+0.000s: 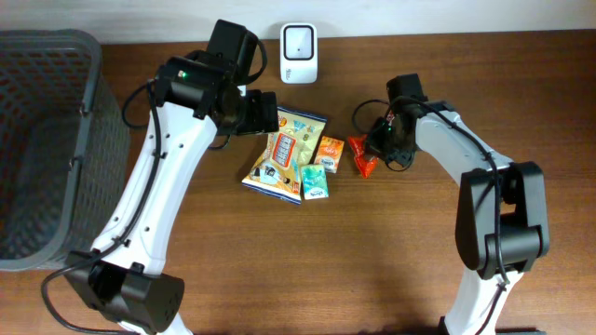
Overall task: Scan the item barcode
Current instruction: 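Raise the red bag up to the white scanner with right gripper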
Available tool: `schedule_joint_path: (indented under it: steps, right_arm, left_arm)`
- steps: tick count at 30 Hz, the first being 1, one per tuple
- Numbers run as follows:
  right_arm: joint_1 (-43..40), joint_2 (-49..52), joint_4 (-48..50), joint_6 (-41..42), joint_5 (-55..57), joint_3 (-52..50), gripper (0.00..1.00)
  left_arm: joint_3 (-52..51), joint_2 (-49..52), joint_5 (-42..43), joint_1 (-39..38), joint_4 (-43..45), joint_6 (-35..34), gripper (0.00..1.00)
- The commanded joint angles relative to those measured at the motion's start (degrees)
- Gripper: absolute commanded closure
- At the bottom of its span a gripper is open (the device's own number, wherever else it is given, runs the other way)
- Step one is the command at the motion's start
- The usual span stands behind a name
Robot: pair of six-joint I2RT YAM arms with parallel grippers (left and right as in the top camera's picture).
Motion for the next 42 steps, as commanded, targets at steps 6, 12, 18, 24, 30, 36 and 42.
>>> schedule_joint_path:
  steps: [6, 12, 18, 24, 30, 36, 42]
  right_arm:
    - [-6.1, -0.48, -1.36, 12.04, -68.57, 4.39, 0.96]
    - [-5.25, -0.66, -1.6, 15.91, -77.46, 4.44, 0.96]
    - [-2.73, -0.68, -1.6, 15.87, -77.46, 4.44, 0.96]
    - [-2.62, -0.68, 2.4, 13.88, -77.46, 4.46, 0.96]
    - [-2.67, -0.66, 24.76, 15.3, -77.46, 4.46, 0.96]
    - [-2.71, -0.66, 43.78, 25.7, -41.13, 4.87, 0.95]
    - [0.11, 0.0, 43.67, 22.1, -8.24, 11.32, 0.96]
  left_arm:
    - [0.02, 0.39, -0.63, 0.15, -0.04, 0.92, 0.01]
    - [0.02, 0.39, -0.63, 0.15, -0.04, 0.9, 0.01]
    - [0.02, 0.39, -0.63, 0.15, -0.07, 0.9, 0.01]
    - [0.02, 0.39, -0.63, 0.15, -0.04, 0.92, 0.01]
    - [0.02, 0.39, -0.63, 0.15, -0.04, 0.9, 0.01]
    - [0.02, 0.39, -0.63, 0.15, -0.07, 0.9, 0.01]
    - [0.02, 0.39, -0.63, 0.15, -0.07, 0.92, 0.01]
